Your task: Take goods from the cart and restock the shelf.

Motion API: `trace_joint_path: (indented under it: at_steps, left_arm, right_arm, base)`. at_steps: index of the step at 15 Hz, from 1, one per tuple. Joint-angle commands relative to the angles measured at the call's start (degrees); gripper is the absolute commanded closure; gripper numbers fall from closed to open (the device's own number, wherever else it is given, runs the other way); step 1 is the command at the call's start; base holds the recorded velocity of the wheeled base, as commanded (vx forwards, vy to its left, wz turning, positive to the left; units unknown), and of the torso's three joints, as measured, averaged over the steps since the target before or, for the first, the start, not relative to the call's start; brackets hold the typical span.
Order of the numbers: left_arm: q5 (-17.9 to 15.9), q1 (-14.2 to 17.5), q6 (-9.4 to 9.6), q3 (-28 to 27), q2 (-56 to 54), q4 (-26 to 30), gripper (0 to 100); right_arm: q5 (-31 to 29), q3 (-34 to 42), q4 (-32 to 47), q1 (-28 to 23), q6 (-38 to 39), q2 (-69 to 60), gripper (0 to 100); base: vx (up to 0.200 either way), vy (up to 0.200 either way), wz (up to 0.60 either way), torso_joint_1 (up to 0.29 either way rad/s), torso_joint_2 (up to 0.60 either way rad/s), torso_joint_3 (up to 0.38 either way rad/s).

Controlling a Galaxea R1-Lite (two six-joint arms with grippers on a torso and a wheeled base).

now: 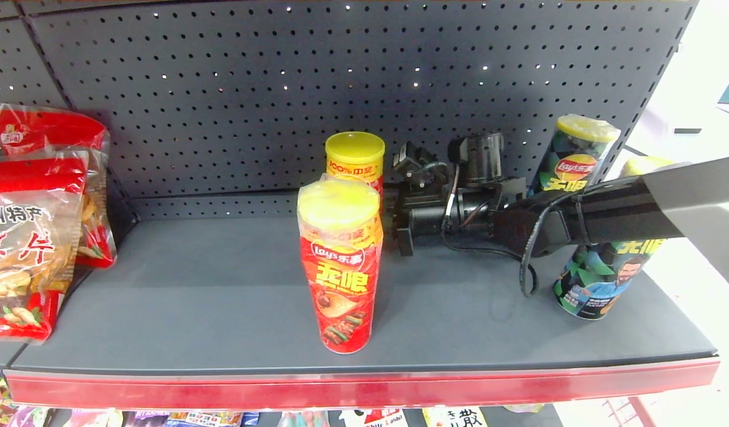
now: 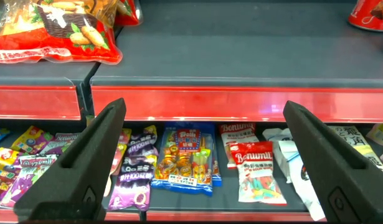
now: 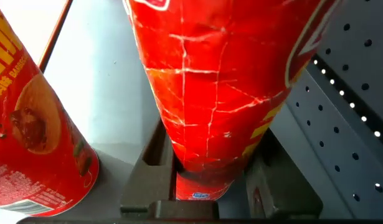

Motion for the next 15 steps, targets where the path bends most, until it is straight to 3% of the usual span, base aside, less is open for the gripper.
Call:
trace_joint_path:
  at_steps: [1,3,4,15]
  left_arm:
    - [0.0,0.0,-0.02,0.0,0.0,0.0,0]
    - [0.0,0.0,-0.02,0.0,0.0,0.0,0]
    - [0.0,0.0,-0.02,0.0,0.0,0.0,0]
    - [0.0,0.0,-0.02,0.0,0.0,0.0,0]
  right_arm:
    - [0.0,0.2,0.2,0.0,-0.1,0.1,100]
    - [0.0,0.2,0.2,0.0,-0.1,0.2,100]
    - [0.1,0.2,0.2,0.0,-0.1,0.3,0]
    - [1.1,0.3,0.2,-0.9,-0.1,-1.8,0]
  base:
    - [0.0,0.0,0.0,0.0,0.0,0.0]
    - [0.0,0.0,0.0,0.0,0.0,0.0]
    - [0.0,0.0,0.0,0.0,0.0,0.0]
    - [0.0,0.0,0.0,0.0,0.0,0.0]
